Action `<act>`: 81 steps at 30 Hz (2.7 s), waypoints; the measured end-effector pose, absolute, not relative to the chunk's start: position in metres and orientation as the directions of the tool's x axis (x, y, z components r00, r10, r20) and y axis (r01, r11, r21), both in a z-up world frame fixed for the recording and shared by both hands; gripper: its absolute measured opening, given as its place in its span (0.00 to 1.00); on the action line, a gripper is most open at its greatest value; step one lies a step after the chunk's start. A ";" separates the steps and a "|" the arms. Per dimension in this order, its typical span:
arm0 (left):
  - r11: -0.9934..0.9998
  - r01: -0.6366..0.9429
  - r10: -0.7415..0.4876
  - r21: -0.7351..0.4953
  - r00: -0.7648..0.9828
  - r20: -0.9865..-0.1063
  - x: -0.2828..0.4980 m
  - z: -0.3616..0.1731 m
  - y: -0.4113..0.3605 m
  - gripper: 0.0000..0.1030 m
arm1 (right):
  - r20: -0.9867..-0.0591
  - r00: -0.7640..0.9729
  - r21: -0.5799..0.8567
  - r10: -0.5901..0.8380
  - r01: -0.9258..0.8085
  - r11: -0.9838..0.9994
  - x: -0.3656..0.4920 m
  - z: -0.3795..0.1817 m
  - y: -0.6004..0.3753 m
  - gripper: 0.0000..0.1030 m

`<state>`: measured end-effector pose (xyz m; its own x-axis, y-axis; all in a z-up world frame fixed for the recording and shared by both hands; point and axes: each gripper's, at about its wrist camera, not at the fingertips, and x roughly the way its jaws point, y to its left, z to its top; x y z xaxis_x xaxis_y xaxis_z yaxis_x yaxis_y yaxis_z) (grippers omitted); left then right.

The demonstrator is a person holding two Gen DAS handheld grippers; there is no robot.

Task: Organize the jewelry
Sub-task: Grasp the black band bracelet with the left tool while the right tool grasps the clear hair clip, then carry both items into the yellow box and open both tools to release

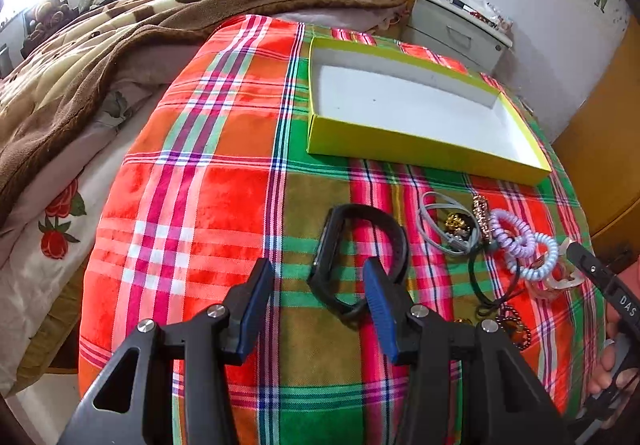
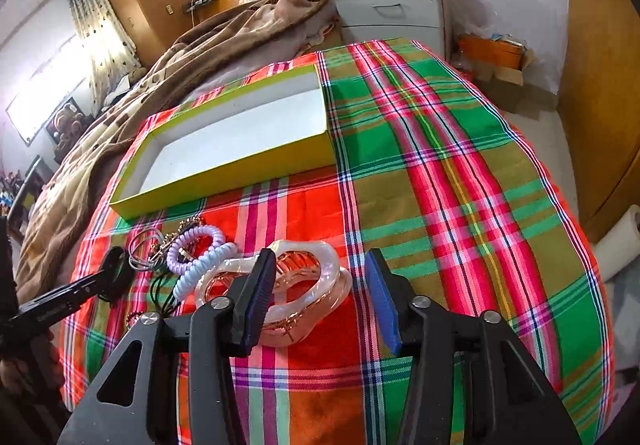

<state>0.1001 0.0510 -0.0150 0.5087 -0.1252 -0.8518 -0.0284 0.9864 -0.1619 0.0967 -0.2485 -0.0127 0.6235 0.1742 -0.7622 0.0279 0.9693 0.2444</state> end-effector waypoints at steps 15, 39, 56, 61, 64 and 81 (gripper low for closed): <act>0.990 0.025 -0.133 -0.139 0.493 -0.860 0.109 -0.018 0.047 0.37 | -0.714 0.675 0.266 0.188 0.013 0.964 0.096 0.002 -0.260 0.11; 0.984 0.036 -0.163 -0.173 0.564 -0.809 0.114 0.015 0.053 0.13 | -0.605 0.771 0.327 0.197 0.015 0.945 0.094 0.041 -0.282 0.06; 0.979 0.060 -0.188 -0.194 0.627 -0.756 0.162 0.054 0.047 0.13 | -0.561 0.796 0.297 0.227 -0.062 0.953 0.145 0.080 -0.268 0.06; 0.976 0.066 -0.204 -0.208 0.609 -0.766 0.187 0.050 0.043 0.13 | -0.566 0.790 0.277 0.236 -0.087 0.957 0.169 0.084 -0.254 0.06; 0.976 0.071 -0.207 -0.206 0.601 -0.772 0.201 0.045 0.041 0.13 | -0.574 0.780 0.275 0.251 -0.106 0.956 0.187 0.084 -0.245 0.06; 0.984 0.020 -0.158 -0.177 0.550 -0.820 0.265 0.009 0.040 0.13 | -0.642 0.696 0.331 0.321 -0.127 0.935 0.275 0.042 -0.208 0.06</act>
<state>0.2652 0.0398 0.0087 0.5501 -0.1582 -0.8200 0.0196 0.9841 -0.1767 0.2754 -0.2081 0.0418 0.6965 0.3215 -0.6415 -0.1270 0.9351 0.3307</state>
